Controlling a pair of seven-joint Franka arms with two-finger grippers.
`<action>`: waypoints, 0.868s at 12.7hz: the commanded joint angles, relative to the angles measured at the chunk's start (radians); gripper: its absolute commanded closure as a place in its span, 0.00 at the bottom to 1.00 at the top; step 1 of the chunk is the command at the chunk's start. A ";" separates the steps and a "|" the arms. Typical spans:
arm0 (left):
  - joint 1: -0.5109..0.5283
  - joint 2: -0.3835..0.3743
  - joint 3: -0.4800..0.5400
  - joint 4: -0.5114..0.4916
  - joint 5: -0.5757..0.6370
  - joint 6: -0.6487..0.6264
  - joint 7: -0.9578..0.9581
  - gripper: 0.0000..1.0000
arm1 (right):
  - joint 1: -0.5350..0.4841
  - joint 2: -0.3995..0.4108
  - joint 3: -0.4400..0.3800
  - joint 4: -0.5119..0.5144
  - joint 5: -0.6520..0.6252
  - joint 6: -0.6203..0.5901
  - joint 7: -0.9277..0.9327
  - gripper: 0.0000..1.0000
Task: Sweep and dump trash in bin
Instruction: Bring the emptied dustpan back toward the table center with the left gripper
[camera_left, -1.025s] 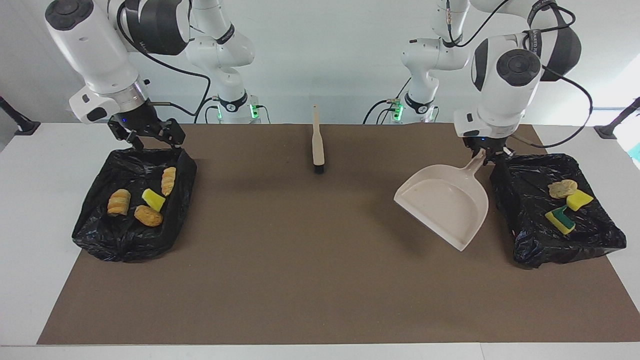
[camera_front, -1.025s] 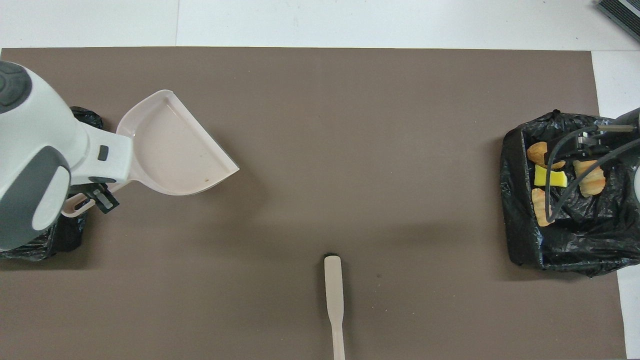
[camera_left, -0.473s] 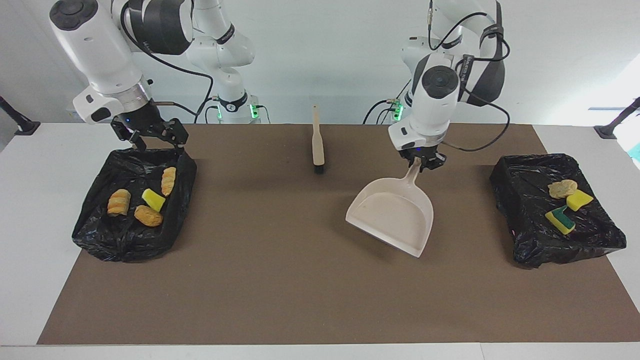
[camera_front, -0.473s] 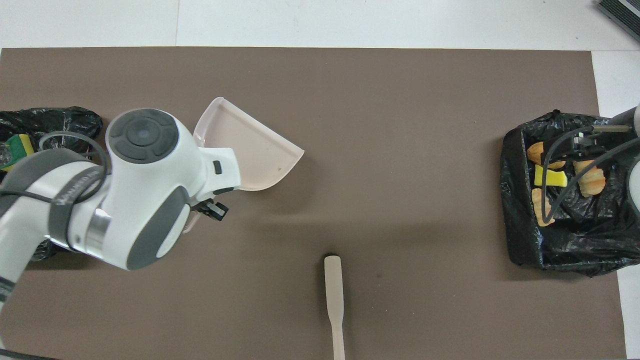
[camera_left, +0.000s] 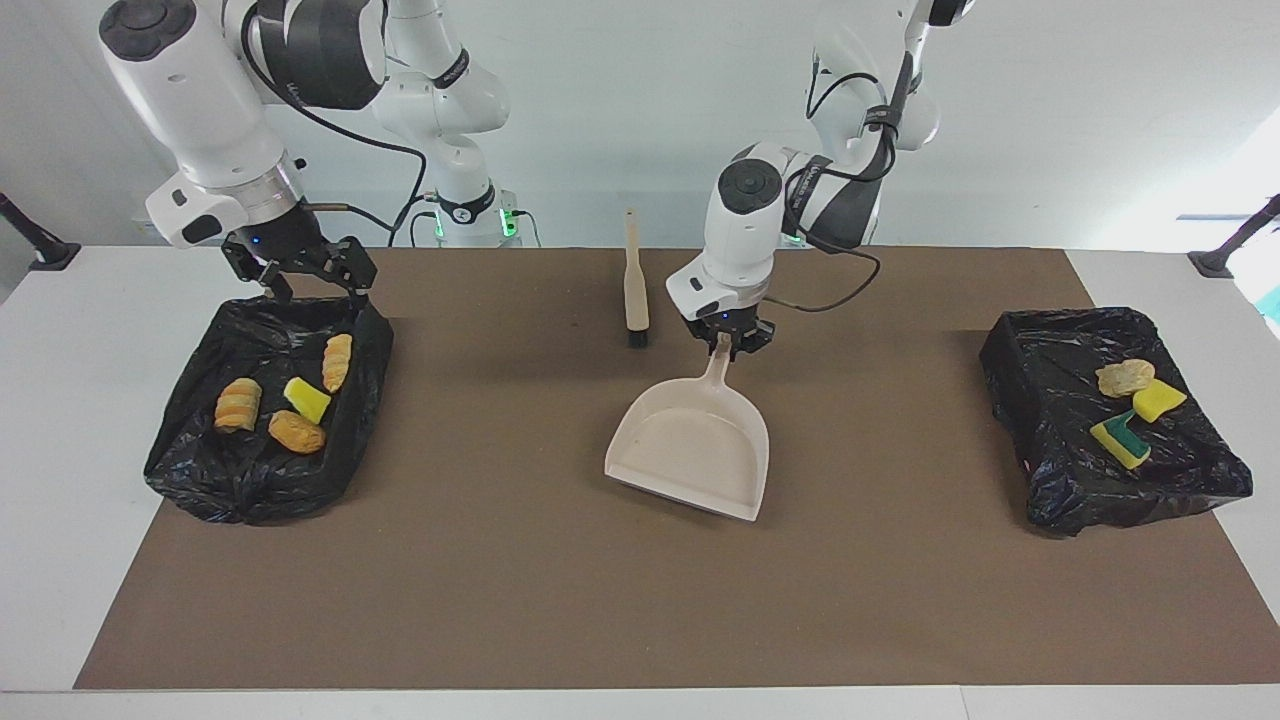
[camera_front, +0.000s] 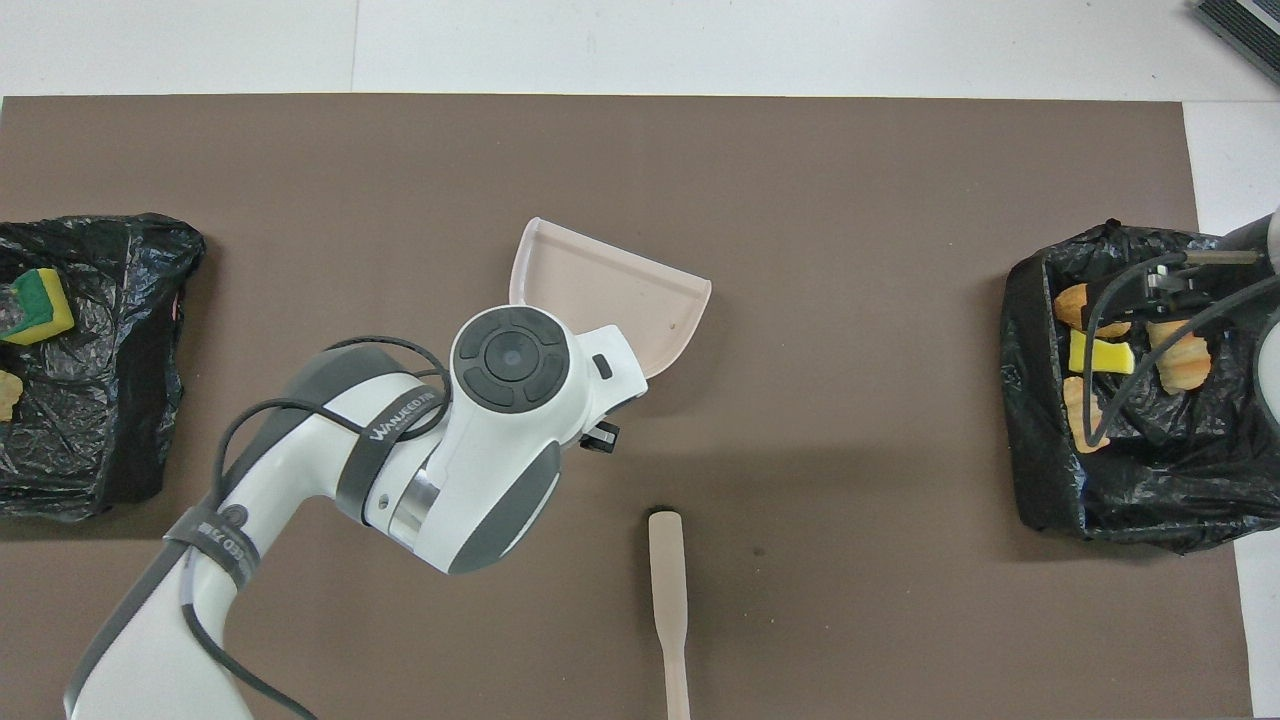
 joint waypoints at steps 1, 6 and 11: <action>-0.049 0.005 0.020 -0.023 -0.062 0.086 -0.100 1.00 | -0.008 -0.015 0.004 -0.016 0.021 0.013 -0.018 0.00; -0.130 0.097 0.021 0.058 -0.094 0.056 -0.265 1.00 | -0.008 -0.015 0.004 -0.016 0.022 0.013 -0.018 0.00; -0.134 0.115 0.021 0.097 -0.108 0.032 -0.393 1.00 | -0.008 -0.015 0.004 -0.016 0.021 0.013 -0.018 0.00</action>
